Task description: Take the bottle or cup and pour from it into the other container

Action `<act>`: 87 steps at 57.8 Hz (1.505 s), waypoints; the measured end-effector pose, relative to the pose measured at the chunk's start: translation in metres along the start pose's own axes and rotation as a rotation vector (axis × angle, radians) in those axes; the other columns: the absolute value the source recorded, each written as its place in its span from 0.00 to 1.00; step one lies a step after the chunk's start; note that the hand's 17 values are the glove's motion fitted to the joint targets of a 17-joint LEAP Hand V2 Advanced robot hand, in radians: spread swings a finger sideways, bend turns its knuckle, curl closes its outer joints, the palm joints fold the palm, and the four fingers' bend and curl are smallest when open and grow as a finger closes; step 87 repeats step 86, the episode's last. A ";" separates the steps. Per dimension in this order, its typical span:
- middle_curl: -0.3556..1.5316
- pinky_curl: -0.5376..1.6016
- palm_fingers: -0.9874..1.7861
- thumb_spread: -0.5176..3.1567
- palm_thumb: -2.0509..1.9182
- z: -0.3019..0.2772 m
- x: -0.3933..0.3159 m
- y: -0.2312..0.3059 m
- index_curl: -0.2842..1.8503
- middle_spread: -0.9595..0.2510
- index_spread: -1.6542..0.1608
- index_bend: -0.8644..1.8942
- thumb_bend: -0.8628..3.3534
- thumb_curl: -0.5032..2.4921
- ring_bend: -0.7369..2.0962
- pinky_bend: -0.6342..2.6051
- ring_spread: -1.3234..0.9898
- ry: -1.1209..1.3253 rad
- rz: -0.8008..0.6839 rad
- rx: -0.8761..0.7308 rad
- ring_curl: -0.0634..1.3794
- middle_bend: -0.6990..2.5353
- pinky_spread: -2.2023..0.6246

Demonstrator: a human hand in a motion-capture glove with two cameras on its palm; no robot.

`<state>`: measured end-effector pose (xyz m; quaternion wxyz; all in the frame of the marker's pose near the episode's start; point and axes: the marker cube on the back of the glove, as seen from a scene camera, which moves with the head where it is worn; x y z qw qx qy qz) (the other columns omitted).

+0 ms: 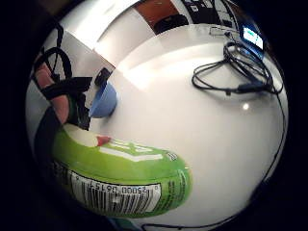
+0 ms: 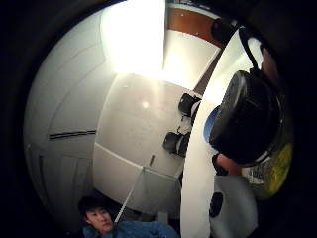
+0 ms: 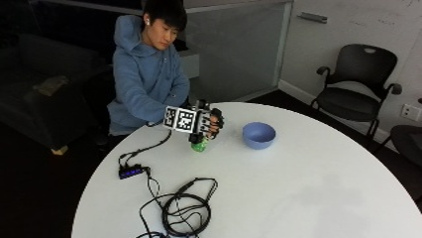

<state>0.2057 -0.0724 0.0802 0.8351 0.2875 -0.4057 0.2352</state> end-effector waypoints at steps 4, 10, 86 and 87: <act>0.45 0.45 0.79 0.19 0.79 0.009 -0.011 -0.016 0.30 0.75 0.84 0.37 0.20 0.38 0.47 0.35 0.48 0.055 0.004 -0.034 0.36 0.34 0.71; 0.46 0.45 0.79 0.19 0.79 0.027 -0.029 -0.037 0.31 0.75 0.84 0.37 0.20 0.39 0.47 0.35 0.48 0.169 0.031 -0.136 0.37 0.34 0.71; 0.47 0.45 0.80 0.19 0.78 0.202 -0.111 -0.112 0.33 0.74 0.83 0.37 0.20 0.40 0.47 0.36 0.48 1.649 0.418 -0.841 0.39 0.34 0.69; 0.47 0.45 0.80 0.19 0.78 0.202 -0.111 -0.112 0.33 0.74 0.83 0.37 0.20 0.40 0.47 0.36 0.48 1.649 0.418 -0.841 0.39 0.34 0.69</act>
